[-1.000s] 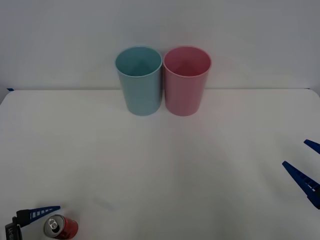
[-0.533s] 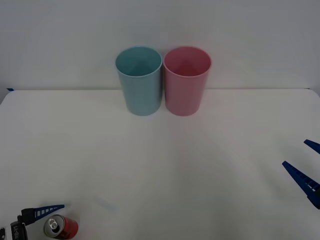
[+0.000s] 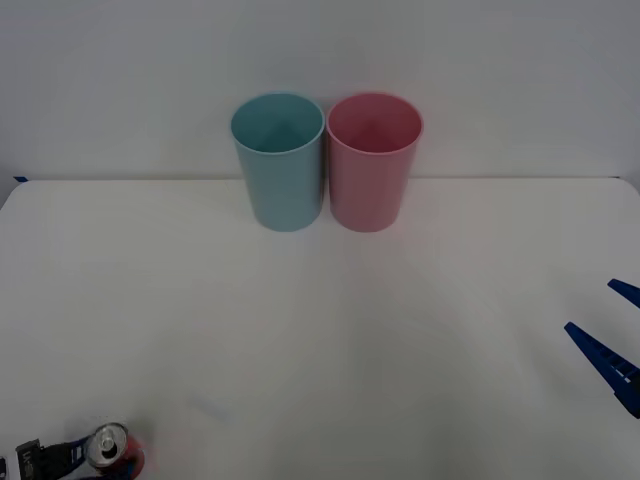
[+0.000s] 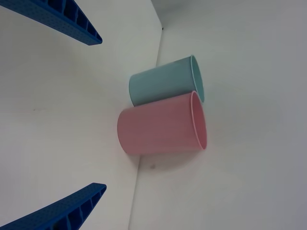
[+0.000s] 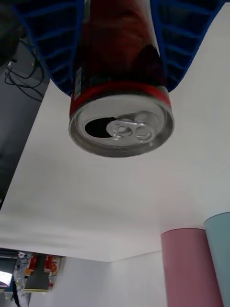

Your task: Grasp the object on the table and drop it into the matching bin: aluminum can to the light blue bin, PET bottle to the pink bin.

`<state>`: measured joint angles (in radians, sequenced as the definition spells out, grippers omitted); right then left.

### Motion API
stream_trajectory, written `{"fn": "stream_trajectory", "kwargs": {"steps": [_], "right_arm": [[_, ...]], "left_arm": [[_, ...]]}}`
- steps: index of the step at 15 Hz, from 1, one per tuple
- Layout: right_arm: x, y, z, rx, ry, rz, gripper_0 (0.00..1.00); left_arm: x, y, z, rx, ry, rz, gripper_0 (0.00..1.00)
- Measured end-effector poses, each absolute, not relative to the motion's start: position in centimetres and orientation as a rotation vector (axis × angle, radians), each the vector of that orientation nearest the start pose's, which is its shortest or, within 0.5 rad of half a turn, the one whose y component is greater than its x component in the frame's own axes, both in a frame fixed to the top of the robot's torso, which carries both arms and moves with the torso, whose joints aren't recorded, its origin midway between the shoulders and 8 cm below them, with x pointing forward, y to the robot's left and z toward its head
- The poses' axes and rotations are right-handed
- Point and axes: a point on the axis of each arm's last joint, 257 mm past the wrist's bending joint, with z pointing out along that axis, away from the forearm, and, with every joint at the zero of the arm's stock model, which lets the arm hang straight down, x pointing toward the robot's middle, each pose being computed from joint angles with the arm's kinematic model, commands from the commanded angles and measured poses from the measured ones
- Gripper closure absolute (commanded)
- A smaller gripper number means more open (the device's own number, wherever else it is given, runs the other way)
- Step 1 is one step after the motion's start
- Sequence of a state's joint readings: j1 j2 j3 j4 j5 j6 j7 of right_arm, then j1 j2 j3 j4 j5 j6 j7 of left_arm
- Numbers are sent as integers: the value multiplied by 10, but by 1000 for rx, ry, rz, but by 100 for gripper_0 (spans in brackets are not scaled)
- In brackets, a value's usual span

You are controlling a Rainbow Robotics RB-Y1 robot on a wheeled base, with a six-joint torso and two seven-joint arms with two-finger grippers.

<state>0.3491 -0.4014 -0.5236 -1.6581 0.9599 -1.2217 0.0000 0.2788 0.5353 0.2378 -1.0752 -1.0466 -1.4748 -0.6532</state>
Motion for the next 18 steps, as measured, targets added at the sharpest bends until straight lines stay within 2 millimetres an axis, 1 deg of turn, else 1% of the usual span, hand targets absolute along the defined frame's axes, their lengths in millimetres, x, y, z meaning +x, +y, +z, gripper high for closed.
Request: {"fn": "stream_trajectory", "kwargs": {"steps": [5, 9, 11, 12, 18], "right_arm": [[342, -330, -169, -465, 1441, 567, 0], [342, -330, -169, -465, 1441, 567, 0], [342, -330, -169, -465, 1441, 567, 0], [342, -330, -169, -465, 1441, 567, 0], [342, -330, -169, -465, 1441, 567, 0]], "left_arm": [[259, 306, -347, 909, 1550, -584, 100], [262, 311, -331, 840, 1532, -584, 100], [270, 313, -322, 798, 1527, -564, 100], [276, 313, -316, 768, 1526, -559, 100], [315, 308, -258, 567, 1484, -559, 100]]}}
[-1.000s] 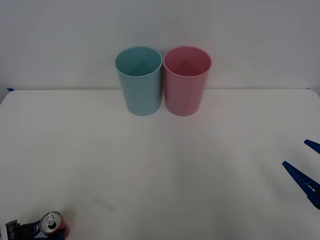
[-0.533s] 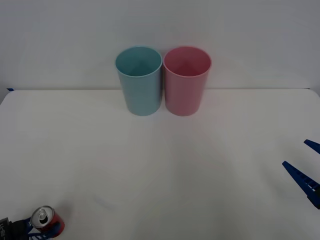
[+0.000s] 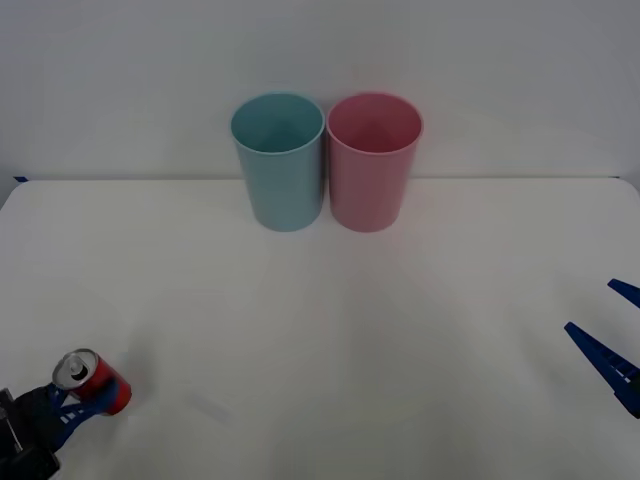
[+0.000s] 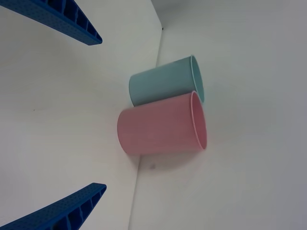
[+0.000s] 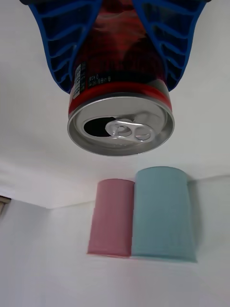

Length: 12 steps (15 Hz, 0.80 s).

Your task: Grasp the object on the table and drop it into the matching bin: aluminum can to the light blue bin, PET bottle to the pink bin.

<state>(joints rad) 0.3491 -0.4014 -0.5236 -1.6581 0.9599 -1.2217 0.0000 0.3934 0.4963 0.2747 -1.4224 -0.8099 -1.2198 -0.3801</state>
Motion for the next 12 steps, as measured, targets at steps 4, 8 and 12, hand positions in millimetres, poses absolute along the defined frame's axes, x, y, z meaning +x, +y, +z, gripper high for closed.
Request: {"fn": "stream_trajectory", "kwargs": {"steps": [4, 8, 12], "right_arm": [[342, -330, -169, -465, 1441, 567, 0], [342, -330, -169, -465, 1441, 567, 0], [342, -330, -169, -465, 1441, 567, 0]], "left_arm": [[335, 304, -220, 452, 1401, -568, 100], [356, 308, -181, 329, 1328, -546, 100], [370, 300, -138, 264, 1298, -599, 100]]}}
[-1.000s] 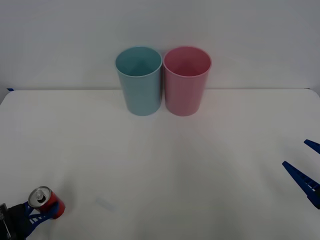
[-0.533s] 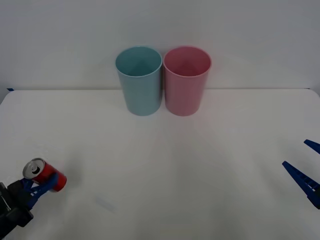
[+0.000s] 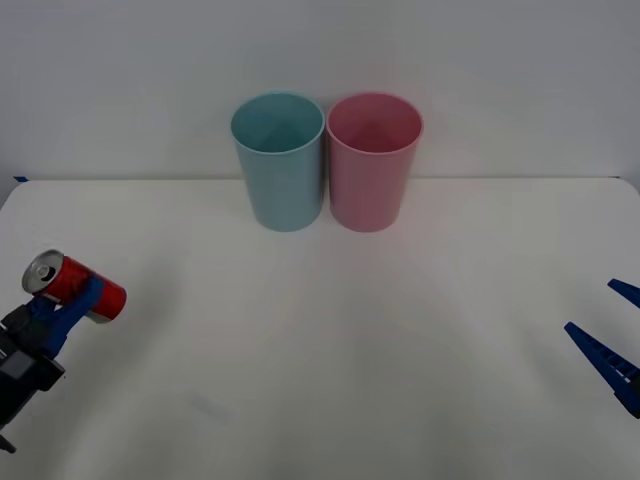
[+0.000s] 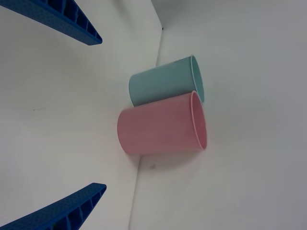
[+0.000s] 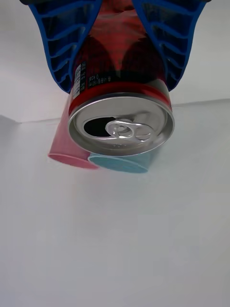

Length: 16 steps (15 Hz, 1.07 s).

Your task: Grasp the object on the table and drop it into the matching bin: aluminum can to the light blue bin, PET bottle to the pink bin.

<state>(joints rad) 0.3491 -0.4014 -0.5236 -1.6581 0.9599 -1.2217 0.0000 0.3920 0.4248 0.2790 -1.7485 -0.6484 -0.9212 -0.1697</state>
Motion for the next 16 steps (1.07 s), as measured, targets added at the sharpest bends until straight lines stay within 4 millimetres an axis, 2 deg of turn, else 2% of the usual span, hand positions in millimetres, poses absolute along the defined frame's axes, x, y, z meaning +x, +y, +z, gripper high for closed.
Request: {"fn": "stream_trajectory", "kwargs": {"steps": [4, 8, 11, 13, 16], "right_arm": [[342, -330, -169, -465, 1441, 567, 0], [342, -330, -169, -465, 1441, 567, 0], [342, -330, -169, -465, 1441, 567, 0], [342, -330, -169, -465, 1441, 567, 0], [342, -330, -169, -465, 1441, 567, 0]], "left_arm": [[399, 284, -91, 221, 1278, -651, 100], [429, 267, -64, 231, 1269, -696, 100], [455, 247, -35, 241, 1256, -752, 100], [483, 231, -20, 252, 1253, -775, 100], [529, 206, -9, 290, 1249, -794, 100]]}}
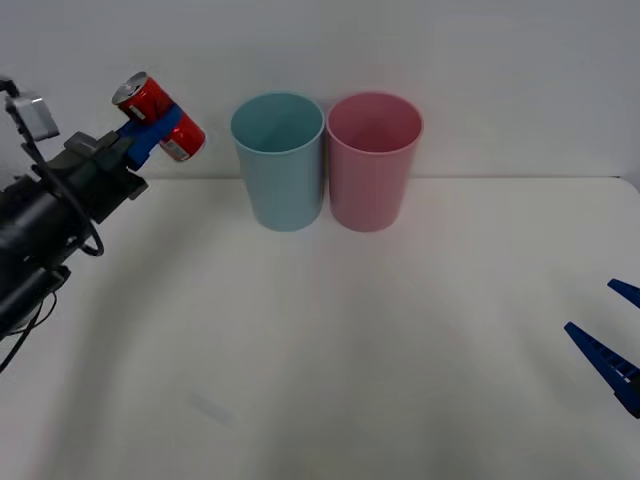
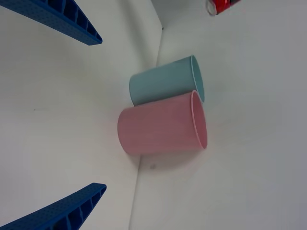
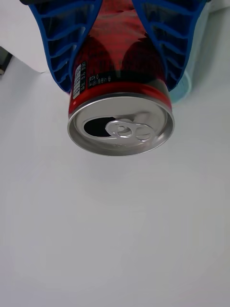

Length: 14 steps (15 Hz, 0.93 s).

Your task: Grasp the object on the table and drop it into the matching bin: aluminum can to the light blue bin, PET bottle to the pink bin.

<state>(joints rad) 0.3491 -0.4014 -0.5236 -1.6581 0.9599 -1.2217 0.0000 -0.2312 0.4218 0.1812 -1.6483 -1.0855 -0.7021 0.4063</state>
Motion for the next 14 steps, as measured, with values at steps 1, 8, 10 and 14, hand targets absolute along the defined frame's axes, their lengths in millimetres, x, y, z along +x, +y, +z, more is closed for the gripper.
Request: {"fn": "stream_trajectory", "kwargs": {"steps": [1, 8, 10, 14], "right_arm": [[342, -330, -169, -465, 1441, 567, 0], [342, -330, -169, -465, 1441, 567, 0], [342, -330, -169, -465, 1441, 567, 0], [342, -330, -169, -465, 1441, 567, 0]], "left_arm": [[542, 199, -6, 297, 1248, -800, 100], [620, 163, 8, 413, 1260, -697, 97], [636, 151, 11, 439, 1277, -679, 95], [666, 125, 12, 489, 1299, -620, 96]]}}
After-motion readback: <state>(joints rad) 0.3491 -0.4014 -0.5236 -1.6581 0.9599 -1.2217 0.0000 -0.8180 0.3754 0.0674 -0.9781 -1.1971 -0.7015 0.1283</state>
